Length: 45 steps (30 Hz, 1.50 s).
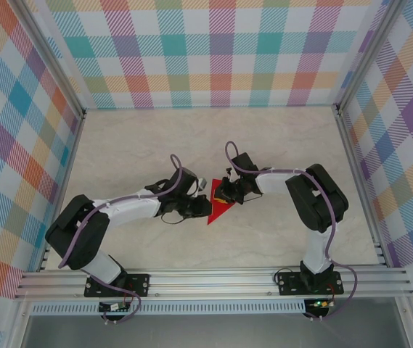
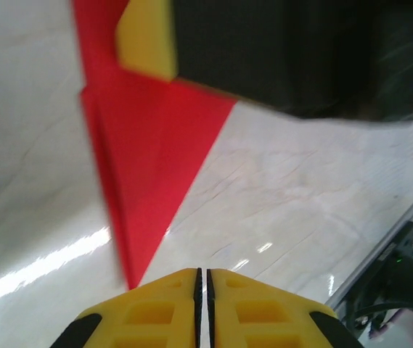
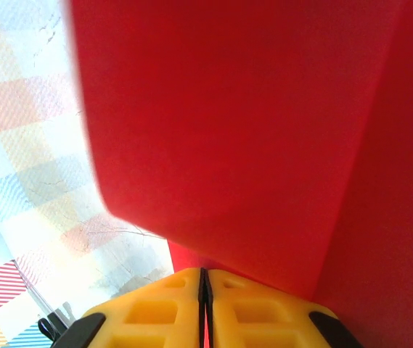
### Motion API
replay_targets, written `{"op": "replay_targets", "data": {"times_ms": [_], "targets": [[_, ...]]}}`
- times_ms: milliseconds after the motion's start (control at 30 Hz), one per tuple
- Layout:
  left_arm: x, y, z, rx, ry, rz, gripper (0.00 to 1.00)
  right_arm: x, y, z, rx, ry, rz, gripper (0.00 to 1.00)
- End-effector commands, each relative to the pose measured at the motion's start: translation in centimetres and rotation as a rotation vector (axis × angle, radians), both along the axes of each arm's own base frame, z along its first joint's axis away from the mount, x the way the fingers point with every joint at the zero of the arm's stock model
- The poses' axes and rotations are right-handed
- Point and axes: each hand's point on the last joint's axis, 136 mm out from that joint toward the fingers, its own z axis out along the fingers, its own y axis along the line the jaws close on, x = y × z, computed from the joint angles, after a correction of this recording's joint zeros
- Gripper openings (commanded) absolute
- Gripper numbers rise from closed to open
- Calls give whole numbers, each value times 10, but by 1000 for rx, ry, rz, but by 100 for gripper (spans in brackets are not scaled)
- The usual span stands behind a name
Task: Fold a paper plane with a square sheet of paper (pick it up from the middle)
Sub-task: Fourth fold the wing at the center of the table.
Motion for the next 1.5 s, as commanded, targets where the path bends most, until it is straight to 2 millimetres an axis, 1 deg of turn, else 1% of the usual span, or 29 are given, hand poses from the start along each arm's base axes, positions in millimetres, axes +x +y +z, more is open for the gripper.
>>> {"op": "replay_targets", "data": {"times_ms": [0,100,200,333,433,567,633,800,900,967,1033,1100,1300,1367,1467], "targets": [[7,-21,-2,-44,20,-32,13,-27,-40,-52,-213,130,-33,12],[10,-23,-18,-21,56,-24,13,-28,-40,-53,-214,132,-32,12],[5,-12,-37,59,101,-2,12,-29,-41,-53,-217,134,-32,12],[-13,0,-60,91,170,-13,13,-30,-42,-54,-221,136,-31,12],[-28,9,-71,112,212,-28,12,-32,-43,-56,-227,142,-30,12],[-46,24,-80,157,248,-47,12,-33,-45,-56,-231,144,-33,12],[-53,28,-81,156,258,-56,12,-34,-45,-57,-233,146,-34,11],[-62,37,-84,184,270,-56,12,-34,-45,-57,-233,146,-35,12],[-66,42,-84,193,270,-57,12,-34,-45,-57,-234,146,-34,12],[-67,40,-80,179,266,-63,12,-34,-45,-58,-234,147,-35,12],[-66,37,-74,156,252,-73,12,-34,-45,-58,-235,148,-35,12],[-62,32,-64,134,224,-78,12,-34,-45,-58,-235,149,-36,12],[-42,17,-31,71,140,-75,12,-32,-43,-58,-229,151,-35,12],[-31,12,-19,52,101,-56,12,-31,-43,-56,-230,146,-36,12],[-12,6,-7,39,50,-16,12,-30,-42,-54,-227,142,-35,12]]}}
